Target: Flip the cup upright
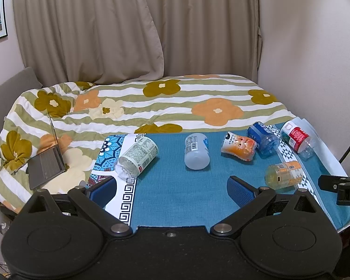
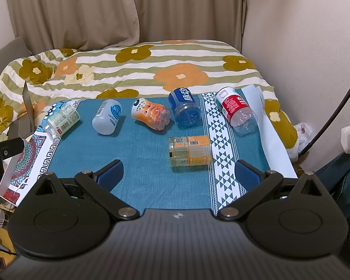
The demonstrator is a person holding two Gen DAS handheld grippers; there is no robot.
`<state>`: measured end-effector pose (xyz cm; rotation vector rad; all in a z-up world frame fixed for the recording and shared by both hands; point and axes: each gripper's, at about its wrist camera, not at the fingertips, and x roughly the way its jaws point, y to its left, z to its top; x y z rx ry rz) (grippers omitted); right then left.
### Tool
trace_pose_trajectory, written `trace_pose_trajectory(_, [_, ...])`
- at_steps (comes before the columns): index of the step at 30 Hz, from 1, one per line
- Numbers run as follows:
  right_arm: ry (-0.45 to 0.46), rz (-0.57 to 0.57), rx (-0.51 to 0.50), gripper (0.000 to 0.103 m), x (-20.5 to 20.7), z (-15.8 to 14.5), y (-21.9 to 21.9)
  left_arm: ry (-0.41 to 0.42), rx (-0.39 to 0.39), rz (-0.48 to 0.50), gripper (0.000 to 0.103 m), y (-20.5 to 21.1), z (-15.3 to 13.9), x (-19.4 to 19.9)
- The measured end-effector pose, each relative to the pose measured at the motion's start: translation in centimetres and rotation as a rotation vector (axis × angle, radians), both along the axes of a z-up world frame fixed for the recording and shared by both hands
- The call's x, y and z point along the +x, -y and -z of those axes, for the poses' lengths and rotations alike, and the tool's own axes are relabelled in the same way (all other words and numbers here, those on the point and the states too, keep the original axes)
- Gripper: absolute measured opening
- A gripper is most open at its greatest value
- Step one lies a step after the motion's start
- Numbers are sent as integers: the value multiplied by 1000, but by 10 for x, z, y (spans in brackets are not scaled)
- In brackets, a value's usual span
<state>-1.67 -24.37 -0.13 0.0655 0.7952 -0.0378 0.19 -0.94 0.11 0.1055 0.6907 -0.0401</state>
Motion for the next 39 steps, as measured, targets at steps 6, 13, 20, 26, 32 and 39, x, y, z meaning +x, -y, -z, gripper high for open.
trace_pose_trajectory(6, [0, 1, 2, 103, 0, 1, 0, 1, -2, 0, 102, 1, -1, 0])
trace_pose_trajectory(13, [1, 0, 0, 103, 0, 0, 0, 2, -7, -3, 102, -1, -1, 0])
trace_pose_trajectory(20, [2, 1, 0, 103, 0, 0, -1, 1, -9, -5, 102, -2, 0, 0])
trace_pose_trajectory(26, [2, 0, 0, 103, 1, 0, -1, 0, -13, -7, 102, -4, 0, 0])
trace_pose_trajectory(32, [1, 1, 0, 103, 2, 0, -1, 0, -13, -7, 102, -4, 0, 0])
trace_pose_trajectory(39, [-3, 4, -2, 103, 4, 1, 2, -2, -15, -6, 102, -5, 0, 1])
